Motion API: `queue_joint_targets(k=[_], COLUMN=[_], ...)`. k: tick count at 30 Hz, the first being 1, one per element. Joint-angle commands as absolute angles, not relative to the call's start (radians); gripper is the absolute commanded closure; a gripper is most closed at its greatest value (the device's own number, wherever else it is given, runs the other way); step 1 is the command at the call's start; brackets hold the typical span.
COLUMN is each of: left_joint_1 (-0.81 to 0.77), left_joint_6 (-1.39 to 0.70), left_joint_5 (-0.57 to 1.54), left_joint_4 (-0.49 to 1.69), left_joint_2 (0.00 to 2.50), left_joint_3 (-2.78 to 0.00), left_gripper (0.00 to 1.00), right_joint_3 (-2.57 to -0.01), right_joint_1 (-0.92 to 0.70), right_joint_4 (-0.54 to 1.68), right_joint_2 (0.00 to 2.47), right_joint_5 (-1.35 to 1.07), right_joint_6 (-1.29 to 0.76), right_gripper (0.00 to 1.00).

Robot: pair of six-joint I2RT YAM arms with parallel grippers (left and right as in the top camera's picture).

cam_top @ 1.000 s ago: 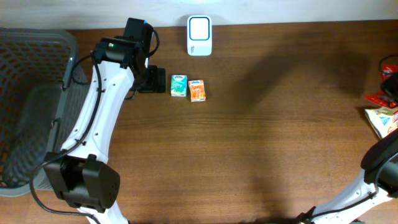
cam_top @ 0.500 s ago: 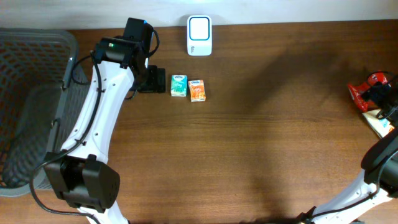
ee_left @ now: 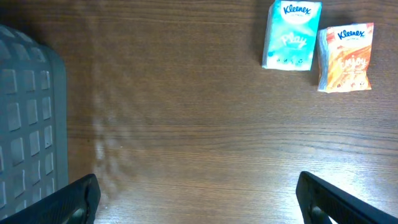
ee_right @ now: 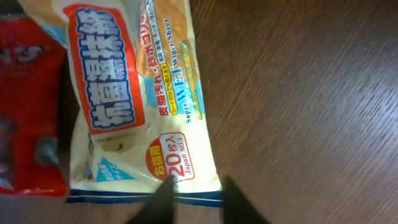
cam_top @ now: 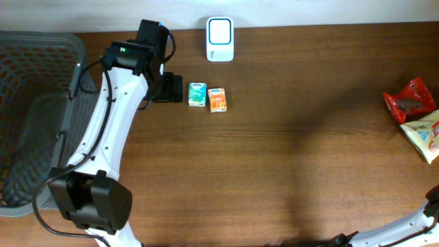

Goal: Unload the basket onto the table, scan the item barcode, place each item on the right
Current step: 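Carry the red bag to the far right and drop it by the wet-wipes, then reach the right gripper to the orange Kleenex pack and grasp it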

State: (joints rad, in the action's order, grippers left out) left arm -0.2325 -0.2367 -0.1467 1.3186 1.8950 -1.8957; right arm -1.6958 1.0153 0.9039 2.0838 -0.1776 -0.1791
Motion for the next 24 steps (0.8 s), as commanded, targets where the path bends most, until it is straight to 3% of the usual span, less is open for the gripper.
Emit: queue_joint_targets(k=[1, 2, 11, 19, 24], left_joint_1=[-0.226, -0.226, -0.226, -0.226, -0.226], left_joint_6=[-0.25, -0.25, -0.25, -0.25, -0.25], left_joint_5=[-0.146, -0.146, -0.146, -0.146, -0.146], left_joint_4=[1.317, 1.317, 1.317, 1.317, 1.317], left_joint_2=[1.896, 1.896, 1.896, 1.896, 1.896], left_joint_3=[-1.896, -1.896, -1.896, -1.896, -1.896], left_gripper=[0.01, 0.01, 0.01, 0.01, 0.01], right_joint_3=[-1.685, -1.685, -1.678, -1.678, -1.687], right_joint_1=[1.014, 1.014, 0.994, 0.781, 0.733], right_joint_4=[0.9, 0.9, 0.848, 0.818, 0.814], right_joint_2=[2.096, 2.107, 2.248, 2.265, 2.255], right_joint_5=[-0.135, -0.122, -0.12, -0.168, -0.168], right_joint_6=[-0.172, -0.172, -0.172, -0.165, -0.173], right_gripper=[0.89, 0.96, 0.96, 0.96, 0.96])
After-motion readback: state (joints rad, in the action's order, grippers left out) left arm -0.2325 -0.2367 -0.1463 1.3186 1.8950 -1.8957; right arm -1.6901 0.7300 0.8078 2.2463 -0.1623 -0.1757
